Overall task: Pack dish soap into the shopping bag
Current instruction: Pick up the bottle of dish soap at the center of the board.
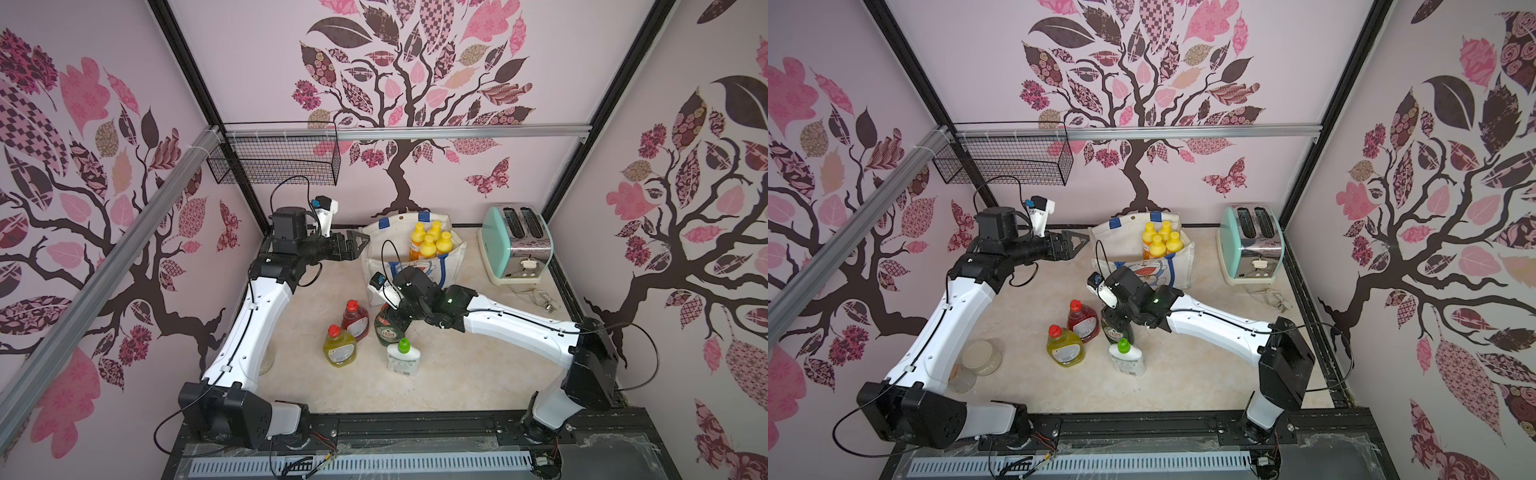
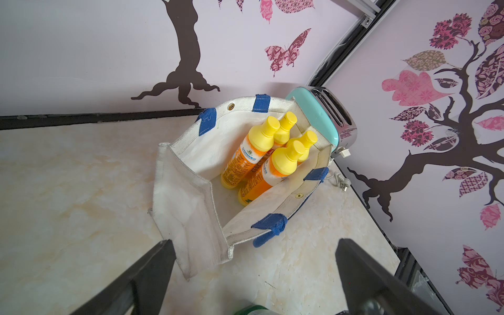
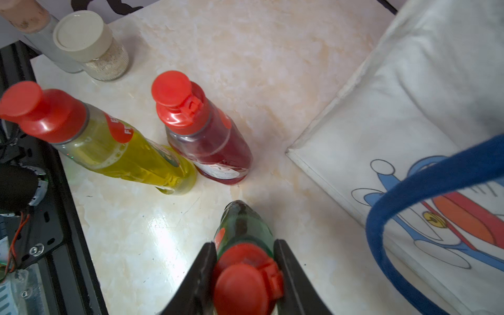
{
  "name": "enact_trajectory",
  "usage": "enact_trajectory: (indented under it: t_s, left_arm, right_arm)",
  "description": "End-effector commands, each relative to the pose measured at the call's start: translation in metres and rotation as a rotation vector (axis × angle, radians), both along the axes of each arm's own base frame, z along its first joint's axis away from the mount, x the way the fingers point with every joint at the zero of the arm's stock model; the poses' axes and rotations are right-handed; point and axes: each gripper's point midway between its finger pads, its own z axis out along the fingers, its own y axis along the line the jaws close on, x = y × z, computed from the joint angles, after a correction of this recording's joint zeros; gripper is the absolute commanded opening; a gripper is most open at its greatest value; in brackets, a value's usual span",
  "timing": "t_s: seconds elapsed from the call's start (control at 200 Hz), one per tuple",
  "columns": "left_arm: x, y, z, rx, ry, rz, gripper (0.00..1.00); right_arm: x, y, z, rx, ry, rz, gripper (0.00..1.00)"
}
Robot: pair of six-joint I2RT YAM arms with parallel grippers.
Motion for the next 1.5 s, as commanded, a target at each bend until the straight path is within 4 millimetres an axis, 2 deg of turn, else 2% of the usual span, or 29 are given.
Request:
enact_trajectory:
  t_s: [0.0, 0.475, 0.75, 0.885, 0.935, 0.97, 0.98, 1.005, 1.27, 1.496]
  left_arm:
    - [-0.002, 0.002, 0.008, -0.002, -0.028, 0.004, 0.98]
    - [-0.001, 0.000, 0.008, -0.017, -0.022, -0.006, 0.98]
    - [0.000, 0.000, 0.007, -0.019, -0.018, -0.007, 0.98]
    - [0.000, -0.002, 0.007, -0.023, -0.015, -0.013, 0.98]
    - [0.000, -0.001, 0.006, -0.025, -0.012, -0.012, 0.98]
    - [0.001, -0.002, 0.006, -0.025, -0.012, -0.014, 0.98]
    - [0.001, -0.002, 0.006, -0.025, -0.012, -0.015, 0.98]
    - [0.001, -0.003, 0.006, -0.026, -0.011, -0.017, 0.98]
    - [0.000, -0.004, 0.008, -0.039, -0.010, -0.023, 0.98]
    - [0.001, -0.006, 0.007, -0.046, -0.005, -0.033, 0.98]
  right_arm:
    - [0.019, -0.001, 0.077, 0.126, -0.135, -0.065, 0.00]
    - [0.049, -0.025, 0.128, 0.154, -0.164, -0.192, 0.00]
    - [0.071, -0.036, 0.183, 0.197, -0.195, -0.257, 0.00]
    - [0.081, -0.038, 0.203, 0.203, -0.221, -0.275, 0.00]
    - [0.082, -0.038, 0.212, 0.208, -0.231, -0.275, 0.00]
    - [0.085, -0.036, 0.207, 0.194, -0.222, -0.275, 0.00]
    - [0.085, -0.036, 0.215, 0.208, -0.231, -0.274, 0.00]
    - [0.085, -0.035, 0.220, 0.214, -0.235, -0.271, 0.00]
    - [0.093, -0.032, 0.252, 0.253, -0.281, -0.271, 0.00]
    - [0.097, -0.044, 0.282, 0.302, -0.339, -0.300, 0.00]
